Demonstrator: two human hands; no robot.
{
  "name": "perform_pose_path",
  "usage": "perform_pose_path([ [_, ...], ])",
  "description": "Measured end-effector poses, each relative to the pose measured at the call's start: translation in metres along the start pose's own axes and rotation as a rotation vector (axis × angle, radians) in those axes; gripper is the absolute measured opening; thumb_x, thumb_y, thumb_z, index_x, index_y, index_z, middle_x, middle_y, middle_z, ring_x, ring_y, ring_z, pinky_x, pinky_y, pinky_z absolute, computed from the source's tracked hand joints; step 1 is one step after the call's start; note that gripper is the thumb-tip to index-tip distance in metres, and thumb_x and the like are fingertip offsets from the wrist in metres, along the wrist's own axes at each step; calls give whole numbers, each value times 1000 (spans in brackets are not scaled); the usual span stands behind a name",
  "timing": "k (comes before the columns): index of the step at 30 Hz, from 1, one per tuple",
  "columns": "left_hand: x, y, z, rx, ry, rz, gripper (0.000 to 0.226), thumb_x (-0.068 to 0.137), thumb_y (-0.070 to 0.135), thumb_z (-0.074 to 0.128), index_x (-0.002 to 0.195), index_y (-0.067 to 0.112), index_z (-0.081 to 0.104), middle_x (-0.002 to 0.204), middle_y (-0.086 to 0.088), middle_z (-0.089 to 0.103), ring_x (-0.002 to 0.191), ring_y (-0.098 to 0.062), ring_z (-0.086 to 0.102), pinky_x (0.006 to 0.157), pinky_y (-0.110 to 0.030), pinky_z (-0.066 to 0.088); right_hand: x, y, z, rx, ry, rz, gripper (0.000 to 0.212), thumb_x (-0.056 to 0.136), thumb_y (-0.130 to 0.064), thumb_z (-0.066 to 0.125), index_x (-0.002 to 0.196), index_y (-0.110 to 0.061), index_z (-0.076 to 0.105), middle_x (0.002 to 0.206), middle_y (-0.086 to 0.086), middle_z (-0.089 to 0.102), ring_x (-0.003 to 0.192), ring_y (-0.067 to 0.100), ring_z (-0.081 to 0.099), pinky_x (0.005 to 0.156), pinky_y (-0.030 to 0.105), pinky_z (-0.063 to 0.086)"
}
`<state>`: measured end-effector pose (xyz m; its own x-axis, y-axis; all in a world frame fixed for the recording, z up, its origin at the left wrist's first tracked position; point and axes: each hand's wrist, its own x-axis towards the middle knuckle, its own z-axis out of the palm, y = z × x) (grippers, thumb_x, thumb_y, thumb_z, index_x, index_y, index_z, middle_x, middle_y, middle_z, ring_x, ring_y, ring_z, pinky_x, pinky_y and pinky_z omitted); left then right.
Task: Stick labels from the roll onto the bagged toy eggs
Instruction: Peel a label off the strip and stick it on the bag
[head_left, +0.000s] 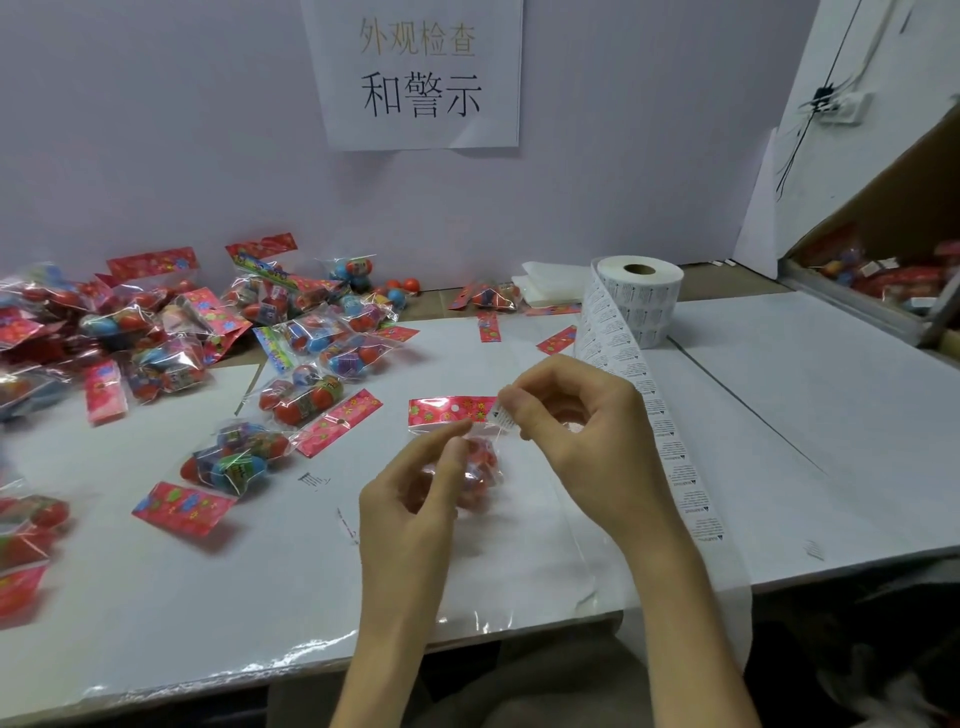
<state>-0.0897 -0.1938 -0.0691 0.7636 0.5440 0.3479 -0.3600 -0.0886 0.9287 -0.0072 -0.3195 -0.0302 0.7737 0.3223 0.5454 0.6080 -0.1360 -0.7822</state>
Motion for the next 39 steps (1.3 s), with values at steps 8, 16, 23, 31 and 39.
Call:
perform_pose_path([
  [8, -1, -4, -1, 120, -38, 75, 9, 86, 30, 75, 94, 30, 79, 90, 9, 77, 79, -18, 72, 67, -16, 54, -3, -2, -9, -105, -225, 78, 9, 91, -25, 75, 83, -28, 72, 77, -12, 72, 78, 10, 69, 76, 31, 58],
  [16, 1, -10, -7, 65, 61, 23, 26, 90, 8, 76, 86, 34, 79, 80, 6, 76, 66, -10, 69, 63, -16, 54, -1, 5, 0, -165, -220, 200, 59, 94, -39, 69, 148, -40, 44, 128, -25, 56, 93, -7, 62, 81, 15, 50],
  [23, 2, -9, -7, -12, 97, -20, 24, 89, 17, 77, 88, 41, 80, 83, 6, 77, 68, -11, 67, 62, -14, 52, 1, 9, 0, 23, -174, 185, 7, 92, -27, 74, 94, -33, 76, 89, -19, 74, 82, 5, 71, 76, 16, 55],
  [31, 1, -11, -7, -37, 90, -50, 29, 94, 7, 71, 101, 34, 80, 90, 3, 78, 70, -10, 67, 63, -18, 55, 0, 7, 17, 64, -112, 126, 10, 90, -24, 76, 83, -29, 74, 77, -15, 72, 74, 7, 70, 69, 19, 53],
  [39, 5, -17, -8, -31, 290, -74, 48, 100, -1, 59, 130, 37, 63, 122, 19, 70, 117, 1, 63, 98, -20, 51, 0, 25, 23, -166, -106, 356, 43, 95, -32, 68, 136, -30, 53, 111, -11, 66, 88, -2, 63, 70, 13, 44],
])
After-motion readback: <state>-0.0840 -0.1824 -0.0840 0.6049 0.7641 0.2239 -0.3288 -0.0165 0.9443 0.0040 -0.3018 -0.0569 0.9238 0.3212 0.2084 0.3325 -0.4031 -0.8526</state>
